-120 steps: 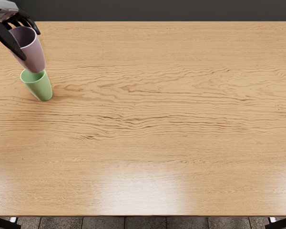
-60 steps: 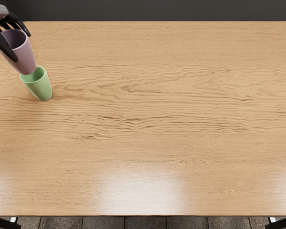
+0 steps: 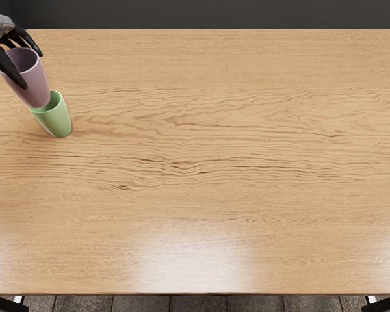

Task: Pick up cup and place in cup with left hand

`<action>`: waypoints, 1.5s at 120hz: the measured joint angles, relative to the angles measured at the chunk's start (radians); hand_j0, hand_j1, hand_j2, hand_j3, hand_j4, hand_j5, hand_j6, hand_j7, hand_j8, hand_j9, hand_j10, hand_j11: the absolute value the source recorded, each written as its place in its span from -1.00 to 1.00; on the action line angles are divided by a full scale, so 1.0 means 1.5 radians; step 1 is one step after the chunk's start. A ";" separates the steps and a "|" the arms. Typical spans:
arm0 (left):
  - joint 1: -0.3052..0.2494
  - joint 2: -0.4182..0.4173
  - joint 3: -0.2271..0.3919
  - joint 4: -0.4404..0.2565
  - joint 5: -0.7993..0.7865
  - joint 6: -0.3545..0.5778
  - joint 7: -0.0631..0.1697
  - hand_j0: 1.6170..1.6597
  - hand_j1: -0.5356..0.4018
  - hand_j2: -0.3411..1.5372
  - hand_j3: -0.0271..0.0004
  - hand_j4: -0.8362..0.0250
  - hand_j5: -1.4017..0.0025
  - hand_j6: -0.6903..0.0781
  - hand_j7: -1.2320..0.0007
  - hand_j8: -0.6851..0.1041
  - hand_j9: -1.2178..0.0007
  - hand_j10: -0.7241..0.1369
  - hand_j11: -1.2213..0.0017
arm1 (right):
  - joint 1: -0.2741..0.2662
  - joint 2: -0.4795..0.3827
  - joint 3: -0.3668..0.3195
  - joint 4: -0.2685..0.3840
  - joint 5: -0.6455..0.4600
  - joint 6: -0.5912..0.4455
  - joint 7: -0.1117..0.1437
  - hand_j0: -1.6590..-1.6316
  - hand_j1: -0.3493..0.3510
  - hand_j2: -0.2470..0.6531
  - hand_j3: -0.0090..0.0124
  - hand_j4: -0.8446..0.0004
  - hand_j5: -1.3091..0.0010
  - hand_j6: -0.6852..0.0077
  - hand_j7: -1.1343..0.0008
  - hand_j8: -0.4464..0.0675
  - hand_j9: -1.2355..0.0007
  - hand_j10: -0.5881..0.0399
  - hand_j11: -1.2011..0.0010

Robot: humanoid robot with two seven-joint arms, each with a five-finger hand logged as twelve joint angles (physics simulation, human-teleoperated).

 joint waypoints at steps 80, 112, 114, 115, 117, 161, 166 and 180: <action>-0.001 -0.040 -0.001 0.062 0.001 0.001 0.000 0.76 -0.14 -0.36 0.97 -0.21 -0.04 -0.11 -0.14 0.06 -0.18 -0.22 -0.17 | 0.000 0.000 0.000 0.000 0.000 0.000 0.000 -0.93 -1.00 -0.45 -0.16 1.00 1.00 0.97 1.00 0.73 1.00 0.87 1.00; -0.001 -0.052 -0.001 0.074 0.002 0.001 0.000 0.77 -0.11 -0.34 0.97 -0.21 -0.04 -0.16 -0.14 0.00 -0.16 -0.27 -0.17 | 0.000 0.000 0.000 0.000 0.000 0.000 0.000 -0.93 -1.00 -0.45 -0.16 1.00 1.00 0.97 1.00 0.73 1.00 0.87 1.00; -0.001 -0.055 0.000 0.075 0.002 0.001 0.000 0.78 -0.11 -0.34 0.97 -0.21 -0.04 -0.17 -0.14 -0.01 -0.16 -0.28 -0.16 | 0.000 0.000 0.000 0.000 0.000 0.000 0.000 -0.93 -1.00 -0.45 -0.16 1.00 1.00 0.97 1.00 0.73 1.00 0.87 1.00; -0.001 -0.056 0.000 0.075 0.002 0.001 0.000 0.78 -0.12 -0.34 0.97 -0.21 -0.04 -0.17 -0.14 -0.01 -0.16 -0.28 -0.16 | 0.000 0.000 0.000 0.000 0.000 0.000 0.000 -0.93 -1.00 -0.45 -0.16 1.00 1.00 0.97 1.00 0.73 1.00 0.87 1.00; -0.001 -0.057 0.000 0.076 0.002 0.001 0.000 0.78 -0.12 -0.34 0.97 -0.21 -0.04 -0.17 -0.14 -0.02 -0.16 -0.29 -0.16 | 0.000 0.000 0.000 0.000 0.000 0.000 0.000 -0.93 -1.00 -0.45 -0.16 1.00 1.00 0.97 1.00 0.73 1.00 0.87 1.00; -0.003 -0.060 0.000 0.088 0.007 0.001 0.000 0.79 -0.09 -0.40 0.97 -0.21 -0.04 -0.12 -0.17 0.02 -0.16 -0.23 -0.16 | 0.000 0.000 0.000 0.000 0.000 0.000 0.000 -0.93 -1.00 -0.45 -0.16 1.00 1.00 0.98 1.00 0.73 1.00 0.87 1.00; -0.003 -0.064 0.000 0.094 0.008 0.000 0.000 0.79 -0.10 -0.39 0.97 -0.21 -0.05 -0.13 -0.17 0.00 -0.16 -0.23 -0.16 | 0.000 0.000 0.000 0.000 0.000 0.000 0.000 -0.93 -1.00 -0.45 -0.16 1.00 1.00 0.98 1.00 0.73 1.00 0.87 1.00; -0.004 -0.064 0.000 0.103 0.010 0.000 0.000 0.79 -0.09 -0.39 0.97 -0.21 -0.05 -0.14 -0.17 0.00 -0.17 -0.24 -0.16 | 0.001 0.000 0.000 0.000 0.000 0.000 0.000 -0.93 -1.00 -0.45 -0.16 1.00 1.00 0.98 1.00 0.73 1.00 0.87 1.00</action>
